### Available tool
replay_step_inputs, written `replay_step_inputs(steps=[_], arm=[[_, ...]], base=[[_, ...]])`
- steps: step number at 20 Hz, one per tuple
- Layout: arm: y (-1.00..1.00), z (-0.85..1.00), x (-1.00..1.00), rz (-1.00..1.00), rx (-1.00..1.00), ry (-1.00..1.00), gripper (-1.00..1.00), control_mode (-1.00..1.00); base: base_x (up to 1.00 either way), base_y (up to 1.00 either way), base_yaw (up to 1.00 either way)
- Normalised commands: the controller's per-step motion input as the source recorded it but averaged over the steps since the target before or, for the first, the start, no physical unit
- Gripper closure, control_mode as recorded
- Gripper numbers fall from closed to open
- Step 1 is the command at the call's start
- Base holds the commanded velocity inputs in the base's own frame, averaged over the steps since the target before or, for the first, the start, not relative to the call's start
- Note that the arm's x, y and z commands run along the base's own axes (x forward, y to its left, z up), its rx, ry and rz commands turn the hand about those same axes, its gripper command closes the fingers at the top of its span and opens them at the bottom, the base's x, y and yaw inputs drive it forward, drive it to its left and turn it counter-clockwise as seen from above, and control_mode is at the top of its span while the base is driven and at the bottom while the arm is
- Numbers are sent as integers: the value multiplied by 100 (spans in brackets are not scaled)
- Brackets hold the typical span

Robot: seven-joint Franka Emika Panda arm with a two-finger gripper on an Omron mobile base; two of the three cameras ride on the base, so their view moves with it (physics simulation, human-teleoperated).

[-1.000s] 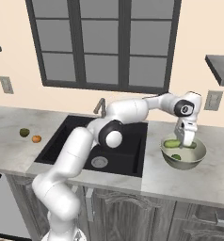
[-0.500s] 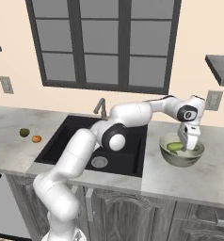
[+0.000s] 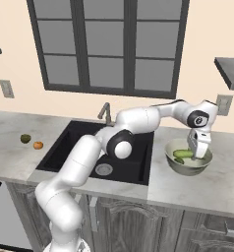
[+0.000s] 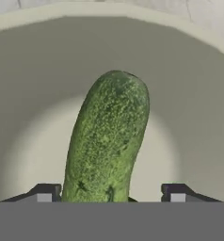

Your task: There is a mixed pile of frozen fruits and vegetables on the counter. Locate all the frozen vegetables and place the items in a bowl on the counter. Take all the frozen fruits and defrost them in a running sink.

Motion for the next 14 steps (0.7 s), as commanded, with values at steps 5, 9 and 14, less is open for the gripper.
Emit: replay_step_inputs(steps=[5,9,14], arm=[[21,11,-11,-8,-2,-2,-100,-100],[21,22,-9,-4,-7,0,-100,-100],[26,25,-12,-1,-13,0,-100,-100]], base=[[0,0,0],[0,0,0],[0,0,0]])
